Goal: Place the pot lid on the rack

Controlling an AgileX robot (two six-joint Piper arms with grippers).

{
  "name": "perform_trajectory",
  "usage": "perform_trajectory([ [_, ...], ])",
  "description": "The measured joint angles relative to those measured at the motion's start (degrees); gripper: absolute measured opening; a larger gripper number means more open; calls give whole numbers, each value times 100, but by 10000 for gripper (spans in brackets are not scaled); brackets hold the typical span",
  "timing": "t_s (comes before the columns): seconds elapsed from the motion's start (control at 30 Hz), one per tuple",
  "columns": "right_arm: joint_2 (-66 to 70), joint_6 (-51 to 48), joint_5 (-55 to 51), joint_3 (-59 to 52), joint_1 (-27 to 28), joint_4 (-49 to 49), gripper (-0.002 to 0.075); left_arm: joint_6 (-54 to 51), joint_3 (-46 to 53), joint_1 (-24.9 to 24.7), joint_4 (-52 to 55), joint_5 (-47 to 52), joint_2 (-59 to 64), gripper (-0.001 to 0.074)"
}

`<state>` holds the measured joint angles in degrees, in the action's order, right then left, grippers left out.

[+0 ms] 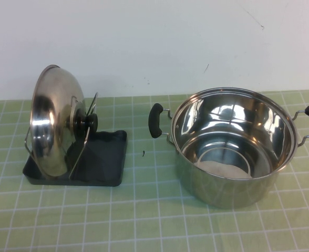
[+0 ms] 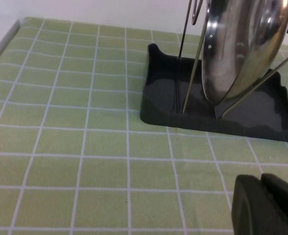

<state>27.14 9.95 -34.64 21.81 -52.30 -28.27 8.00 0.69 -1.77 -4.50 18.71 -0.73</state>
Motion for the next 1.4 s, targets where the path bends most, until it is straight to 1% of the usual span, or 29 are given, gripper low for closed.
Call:
perform_trajectory([
  [0.33,0,0,0,0,0,0,-1,-477,0,0,14,0,0,-1],
  [1.2,-9,0,-52,-10,0,15,-1,-568,0,0,4,0,0,-1],
  [1.3,-35,-188,-196,-21,0,341,-1,-568,0,0,4,0,0,-1],
  [1.4,-44,-921,-316,-53,210,1042,-1,-568,0,0,4,0,0,-1],
])
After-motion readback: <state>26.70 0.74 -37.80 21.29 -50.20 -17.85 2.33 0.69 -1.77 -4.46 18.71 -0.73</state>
